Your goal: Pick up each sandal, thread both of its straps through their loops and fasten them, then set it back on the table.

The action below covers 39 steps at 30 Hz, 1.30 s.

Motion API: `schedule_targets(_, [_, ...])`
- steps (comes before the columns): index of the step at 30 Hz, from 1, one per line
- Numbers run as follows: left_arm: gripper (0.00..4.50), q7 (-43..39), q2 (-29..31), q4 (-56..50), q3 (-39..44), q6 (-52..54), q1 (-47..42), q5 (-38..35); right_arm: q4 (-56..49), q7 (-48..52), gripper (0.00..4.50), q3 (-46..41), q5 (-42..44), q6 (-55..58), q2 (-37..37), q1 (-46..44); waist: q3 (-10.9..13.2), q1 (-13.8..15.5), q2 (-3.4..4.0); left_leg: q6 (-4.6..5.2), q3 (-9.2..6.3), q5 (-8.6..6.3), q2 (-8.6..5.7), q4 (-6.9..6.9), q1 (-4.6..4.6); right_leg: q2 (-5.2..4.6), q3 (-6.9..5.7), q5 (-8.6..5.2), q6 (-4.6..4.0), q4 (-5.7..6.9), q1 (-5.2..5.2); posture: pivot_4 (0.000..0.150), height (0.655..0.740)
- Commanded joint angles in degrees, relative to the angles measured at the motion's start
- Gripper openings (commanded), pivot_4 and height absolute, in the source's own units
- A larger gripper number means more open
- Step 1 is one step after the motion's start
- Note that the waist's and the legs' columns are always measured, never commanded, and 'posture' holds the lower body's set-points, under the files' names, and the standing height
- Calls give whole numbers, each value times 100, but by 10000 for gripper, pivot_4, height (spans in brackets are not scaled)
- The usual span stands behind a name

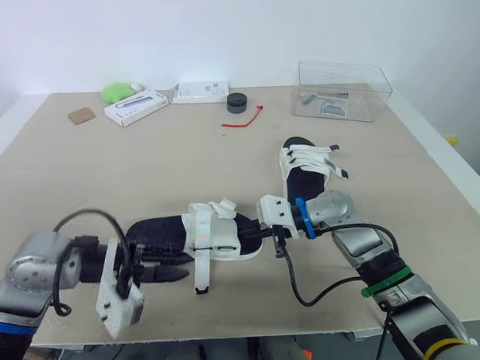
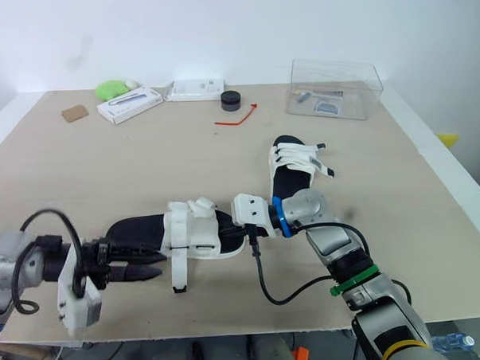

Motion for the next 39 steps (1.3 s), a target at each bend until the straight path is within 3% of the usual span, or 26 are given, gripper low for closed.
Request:
schedule_targets(1, [13552,391,-44,362,-184,-955,-28,611,-35,41,0,45,-18,-24,-11,-25,0,2,0,0,7,0,1,0,0,0,-1,0,1,0,0,1500,7400])
schedule_targets(13, [13552,1495,-139,1008,-799,-1036,-1018,2011,-116,-22,0,21,-12,61,-16,7,0,6,-1,2,41,-1,11,1,5,5,-1,3,7,-1,0,1500,7400])
schedule_targets(18, [13552,1712,-305,937,-1162,-640,-1519,2116,-132,-45,0,0,-10,93,-43,7,-1,5,-1,2,46,-1,10,2,7,16,0,7,12,-1,1,1500,7400])
schedule_targets(27, [13552,1861,-188,866,-1649,-377,-1615,2205,-133,-52,0,-24,-8,122,-70,-17,-1,5,-1,2,44,-1,8,3,11,15,8,12,18,-1,1,1500,7400])
schedule_targets(30, [6441,1902,-116,825,-1711,-318,-1576,2193,-130,-53,0,-28,-11,129,-78,-22,-2,5,0,3,43,-1,8,3,12,15,9,12,18,0,1,1500,7400])
schedule_targets(31, [926,1927,-90,812,-1723,-323,-1558,2194,-132,-53,0,-27,-13,129,-79,-20,-2,5,0,3,43,-1,8,3,13,15,9,12,18,-1,1,1500,7400])
schedule_targets(39, [926,2354,159,846,-1546,-592,-1304,2163,-115,-71,0,1,-22,131,-26,-32,-2,-3,0,2,45,-1,19,3,18,14,14,13,15,0,1,1500,7400])
